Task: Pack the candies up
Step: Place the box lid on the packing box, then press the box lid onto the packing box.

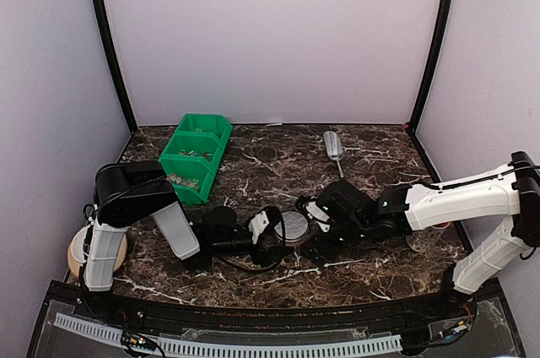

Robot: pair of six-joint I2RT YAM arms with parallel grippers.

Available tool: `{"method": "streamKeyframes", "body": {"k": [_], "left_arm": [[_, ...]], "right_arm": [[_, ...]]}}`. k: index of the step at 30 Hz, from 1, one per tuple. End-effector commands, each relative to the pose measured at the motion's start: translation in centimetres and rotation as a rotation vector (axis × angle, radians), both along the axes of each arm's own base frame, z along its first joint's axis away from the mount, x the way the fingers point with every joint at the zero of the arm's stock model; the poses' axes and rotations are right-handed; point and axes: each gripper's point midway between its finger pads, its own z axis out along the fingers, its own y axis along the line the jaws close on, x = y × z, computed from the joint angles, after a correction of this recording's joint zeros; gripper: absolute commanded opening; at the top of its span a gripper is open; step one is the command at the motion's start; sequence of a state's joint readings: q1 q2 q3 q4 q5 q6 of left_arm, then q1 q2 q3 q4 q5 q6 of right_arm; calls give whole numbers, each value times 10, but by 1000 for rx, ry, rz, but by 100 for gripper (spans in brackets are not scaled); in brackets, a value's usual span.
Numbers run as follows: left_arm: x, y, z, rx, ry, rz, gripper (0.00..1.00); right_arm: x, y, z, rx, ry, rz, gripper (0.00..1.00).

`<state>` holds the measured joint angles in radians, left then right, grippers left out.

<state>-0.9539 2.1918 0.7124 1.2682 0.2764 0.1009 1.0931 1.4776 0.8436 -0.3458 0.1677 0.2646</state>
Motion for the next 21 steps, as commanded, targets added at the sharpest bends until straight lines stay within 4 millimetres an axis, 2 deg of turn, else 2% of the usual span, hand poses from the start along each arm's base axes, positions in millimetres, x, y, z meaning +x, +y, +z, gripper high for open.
{"method": "streamKeyframes", "body": {"k": [1,11,18,21], "left_arm": [[-24,36,-82,257,130,-28,78],[-53,28,-76,219,150,-209,78],[-63,27,-75,211,159,-266,78],[-63,27,-75,213,162,-268,77]], "right_arm": [[-9,-7,9,5,-46,92,97],[-4,13,46,170,-219,294,97],[13,20,67,255,-261,370,97],[29,17,76,290,-294,321,97]]}}
